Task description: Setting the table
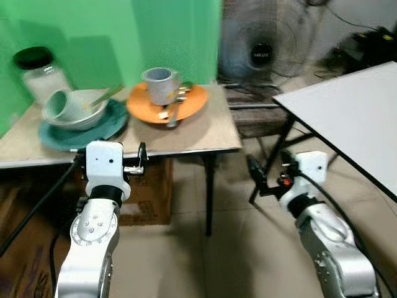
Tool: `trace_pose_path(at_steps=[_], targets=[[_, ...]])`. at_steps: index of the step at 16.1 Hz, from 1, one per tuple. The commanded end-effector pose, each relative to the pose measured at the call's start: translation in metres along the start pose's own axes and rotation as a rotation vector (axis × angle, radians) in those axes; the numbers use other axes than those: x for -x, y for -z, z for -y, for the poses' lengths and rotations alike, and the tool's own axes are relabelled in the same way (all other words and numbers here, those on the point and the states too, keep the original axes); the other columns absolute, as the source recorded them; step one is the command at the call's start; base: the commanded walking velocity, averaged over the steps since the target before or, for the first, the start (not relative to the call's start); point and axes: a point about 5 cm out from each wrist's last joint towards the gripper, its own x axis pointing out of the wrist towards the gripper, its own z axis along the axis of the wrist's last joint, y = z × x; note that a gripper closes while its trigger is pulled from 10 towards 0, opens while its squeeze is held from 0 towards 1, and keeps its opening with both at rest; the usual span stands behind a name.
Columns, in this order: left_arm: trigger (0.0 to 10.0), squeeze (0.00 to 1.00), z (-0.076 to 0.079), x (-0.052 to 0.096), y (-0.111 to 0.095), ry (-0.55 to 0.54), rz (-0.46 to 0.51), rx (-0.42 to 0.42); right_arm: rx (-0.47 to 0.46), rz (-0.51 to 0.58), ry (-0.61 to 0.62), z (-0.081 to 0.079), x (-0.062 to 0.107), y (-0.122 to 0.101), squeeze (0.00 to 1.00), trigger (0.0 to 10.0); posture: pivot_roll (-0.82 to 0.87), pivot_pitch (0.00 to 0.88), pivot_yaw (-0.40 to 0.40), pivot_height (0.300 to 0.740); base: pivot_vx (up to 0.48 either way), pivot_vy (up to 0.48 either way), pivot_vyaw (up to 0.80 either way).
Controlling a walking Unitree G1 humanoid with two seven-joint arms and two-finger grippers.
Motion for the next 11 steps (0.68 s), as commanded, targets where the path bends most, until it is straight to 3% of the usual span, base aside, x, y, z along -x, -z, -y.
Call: trace_pose_path(at_steps=[1,3,11], targets=[[10.0,0.00,-0.004,0.000,-0.006,-0.001,0.027,0.006,0.000,0.017,-0.021,-0.003,-0.004,-0.004,0.00,10.0,-0.03,0.014,0.017,0.740,0.319,0.000,0.80],[10.0,0.00,-0.004,0.000,-0.008,0.005,0.033,-0.003,-0.015,0.029,-0.022,-0.003,-0.007,-0.006,0.00,10.0,-0.02,0.007,0.020,0.740,0.337,0.000,0.80],[10.0,0.00,-0.004,-0.006,-0.014,0.043,0.062,-0.032,-0.043,0.083,-0.016,0.004,-0.015,-0.018,0.00,10.0,-0.01,0.000,0.029,0.740,0.340,0.000,0.00]])
